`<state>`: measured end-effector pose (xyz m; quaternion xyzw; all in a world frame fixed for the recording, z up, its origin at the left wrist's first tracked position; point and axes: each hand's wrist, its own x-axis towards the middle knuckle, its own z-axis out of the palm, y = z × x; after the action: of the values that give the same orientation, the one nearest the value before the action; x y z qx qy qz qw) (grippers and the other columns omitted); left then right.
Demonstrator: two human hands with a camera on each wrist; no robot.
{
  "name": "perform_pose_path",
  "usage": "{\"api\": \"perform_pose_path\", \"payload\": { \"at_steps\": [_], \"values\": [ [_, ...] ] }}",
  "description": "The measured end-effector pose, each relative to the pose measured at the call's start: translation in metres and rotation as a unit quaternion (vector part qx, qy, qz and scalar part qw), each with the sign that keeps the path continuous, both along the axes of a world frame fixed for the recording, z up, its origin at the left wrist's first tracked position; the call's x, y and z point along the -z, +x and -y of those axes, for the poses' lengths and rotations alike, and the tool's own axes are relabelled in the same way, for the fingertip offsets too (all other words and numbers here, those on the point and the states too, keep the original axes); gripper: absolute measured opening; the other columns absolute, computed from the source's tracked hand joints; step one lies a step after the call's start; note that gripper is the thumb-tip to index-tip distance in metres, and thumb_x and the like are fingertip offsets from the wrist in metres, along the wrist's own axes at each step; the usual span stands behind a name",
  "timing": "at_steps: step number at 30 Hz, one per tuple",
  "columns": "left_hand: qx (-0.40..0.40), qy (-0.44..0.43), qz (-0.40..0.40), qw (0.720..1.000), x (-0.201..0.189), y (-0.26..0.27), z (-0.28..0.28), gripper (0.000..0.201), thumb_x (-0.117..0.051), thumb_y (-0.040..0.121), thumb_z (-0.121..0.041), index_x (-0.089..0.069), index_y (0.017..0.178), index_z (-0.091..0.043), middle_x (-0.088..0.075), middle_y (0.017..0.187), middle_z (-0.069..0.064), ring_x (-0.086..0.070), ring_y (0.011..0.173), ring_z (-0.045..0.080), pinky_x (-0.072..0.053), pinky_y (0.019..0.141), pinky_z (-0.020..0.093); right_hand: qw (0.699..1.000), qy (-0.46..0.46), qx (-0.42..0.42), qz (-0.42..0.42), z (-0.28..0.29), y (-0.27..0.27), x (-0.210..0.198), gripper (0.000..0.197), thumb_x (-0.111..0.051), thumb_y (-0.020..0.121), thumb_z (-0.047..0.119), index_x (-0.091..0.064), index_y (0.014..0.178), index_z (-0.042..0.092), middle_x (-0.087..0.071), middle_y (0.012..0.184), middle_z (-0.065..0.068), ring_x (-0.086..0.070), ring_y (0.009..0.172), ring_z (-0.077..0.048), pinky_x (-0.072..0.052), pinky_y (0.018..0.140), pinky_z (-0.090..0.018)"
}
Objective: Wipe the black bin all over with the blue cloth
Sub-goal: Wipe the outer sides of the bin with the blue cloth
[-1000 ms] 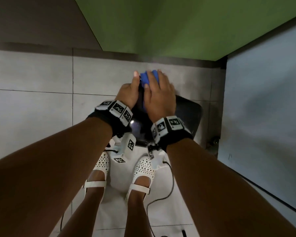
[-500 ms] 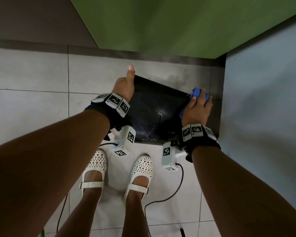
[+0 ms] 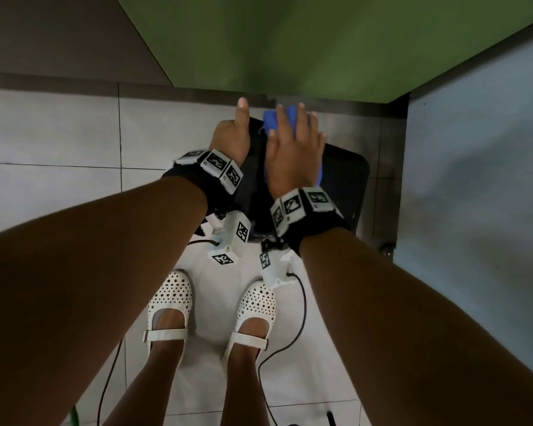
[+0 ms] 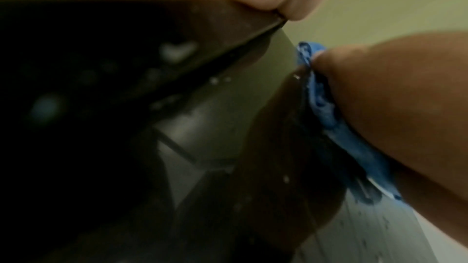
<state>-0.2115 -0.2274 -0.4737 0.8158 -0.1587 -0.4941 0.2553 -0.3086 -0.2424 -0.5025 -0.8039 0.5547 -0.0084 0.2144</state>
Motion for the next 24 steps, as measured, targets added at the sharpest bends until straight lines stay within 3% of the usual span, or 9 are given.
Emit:
{"api": "perform_pose_path", "payload": {
  "at_steps": [4, 7, 10, 12, 14, 17, 21, 23, 24],
  "values": [
    [0.012, 0.002, 0.006, 1.000, 0.006, 0.000, 0.001, 0.062, -0.020, 0.100, -0.045, -0.051, 0.063, -0.006, -0.054, 0.088, 0.016, -0.049, 0.086, 0.021, -0.025, 0.061, 0.018, 0.997, -0.030, -0.054, 0.039, -0.043, -0.013, 0.002, 0.046, -0.032, 0.098, 0.030, -0.033, 0.142, 0.017, -0.027, 0.151, -0.017, -0.019, 0.140, -0.037, -0.016, 0.113, -0.050],
    [0.004, 0.014, 0.003, 1.000, 0.009, 0.002, 0.000, 0.062, -0.020, 0.100, -0.047, -0.043, 0.057, -0.009, -0.049, 0.066, 0.011, -0.046, 0.080, 0.022, -0.024, 0.059, 0.020, 0.996, -0.023, -0.090, 0.017, -0.088, -0.032, 0.003, 0.050, -0.031, 0.095, 0.034, -0.028, 0.142, 0.018, -0.027, 0.150, -0.018, -0.016, 0.140, -0.036, -0.014, 0.110, -0.050],
    [-0.001, 0.011, -0.004, 1.000, 0.009, 0.001, -0.002, 0.060, -0.021, 0.100, -0.047, -0.041, 0.055, -0.012, -0.043, 0.060, 0.002, -0.044, 0.061, 0.020, -0.023, 0.057, 0.020, 0.996, -0.015, -0.090, -0.010, -0.105, -0.039, 0.006, 0.051, -0.032, 0.095, 0.034, -0.023, 0.143, 0.018, -0.025, 0.151, -0.018, -0.010, 0.139, -0.033, -0.012, 0.111, -0.049],
    [0.011, 0.002, -0.002, 1.000, 0.010, 0.000, -0.001, 0.060, -0.021, 0.100, -0.046, -0.041, 0.055, -0.012, -0.046, 0.061, 0.005, -0.044, 0.061, 0.020, -0.023, 0.056, 0.021, 0.997, -0.020, -0.076, -0.010, -0.093, -0.034, 0.006, 0.051, -0.031, 0.096, 0.035, -0.024, 0.143, 0.017, -0.025, 0.151, -0.018, -0.012, 0.140, -0.034, -0.012, 0.111, -0.048],
    [0.020, -0.001, -0.003, 1.000, 0.009, 0.000, -0.001, 0.062, -0.021, 0.100, -0.045, -0.046, 0.058, -0.009, -0.053, 0.075, 0.013, -0.047, 0.075, 0.023, -0.028, 0.065, 0.019, 0.998, -0.024, -0.055, -0.006, -0.068, -0.021, 0.005, 0.050, -0.031, 0.097, 0.033, -0.025, 0.144, 0.016, -0.025, 0.151, -0.018, -0.017, 0.140, -0.037, -0.014, 0.112, -0.048],
    [0.016, -0.012, -0.011, 1.000, 0.010, -0.001, -0.005, 0.064, -0.020, 0.101, -0.044, -0.063, 0.082, 0.000, -0.053, 0.085, 0.012, -0.047, 0.085, 0.019, -0.029, 0.067, 0.017, 1.000, 0.009, 0.000, -0.009, -0.019, -0.002, 0.004, 0.051, -0.029, 0.098, 0.032, -0.021, 0.146, 0.017, -0.018, 0.154, -0.015, -0.012, 0.142, -0.035, -0.014, 0.114, -0.050],
    [0.000, -0.011, 0.001, 1.000, 0.008, -0.003, -0.007, 0.060, -0.022, 0.100, -0.045, -0.041, 0.055, -0.010, -0.043, 0.059, 0.003, -0.045, 0.073, 0.023, -0.022, 0.052, 0.023, 0.995, 0.053, 0.063, -0.058, 0.025, -0.023, 0.006, 0.050, -0.023, 0.100, 0.033, -0.012, 0.148, 0.021, -0.013, 0.156, -0.013, -0.006, 0.144, -0.031, -0.009, 0.116, -0.049],
    [-0.018, -0.012, -0.004, 1.000, 0.009, -0.004, -0.005, 0.058, -0.023, 0.100, -0.045, -0.037, 0.054, -0.012, -0.040, 0.058, 0.002, -0.042, 0.059, 0.018, -0.029, 0.053, 0.025, 0.989, 0.057, 0.110, -0.082, 0.032, -0.061, 0.008, 0.050, -0.022, 0.100, 0.034, -0.013, 0.147, 0.022, -0.012, 0.155, -0.014, -0.005, 0.144, -0.032, -0.008, 0.115, -0.050],
    [-0.024, -0.014, -0.005, 1.000, 0.009, -0.004, -0.005, 0.058, -0.024, 0.100, -0.044, -0.036, 0.054, -0.012, -0.039, 0.058, 0.001, -0.039, 0.055, 0.012, -0.036, 0.051, 0.017, 0.986, 0.062, 0.136, -0.078, 0.031, -0.080, 0.007, 0.049, -0.021, 0.100, 0.034, -0.013, 0.147, 0.023, -0.011, 0.156, -0.014, -0.004, 0.144, -0.032, -0.008, 0.116, -0.051]
  ]
}}
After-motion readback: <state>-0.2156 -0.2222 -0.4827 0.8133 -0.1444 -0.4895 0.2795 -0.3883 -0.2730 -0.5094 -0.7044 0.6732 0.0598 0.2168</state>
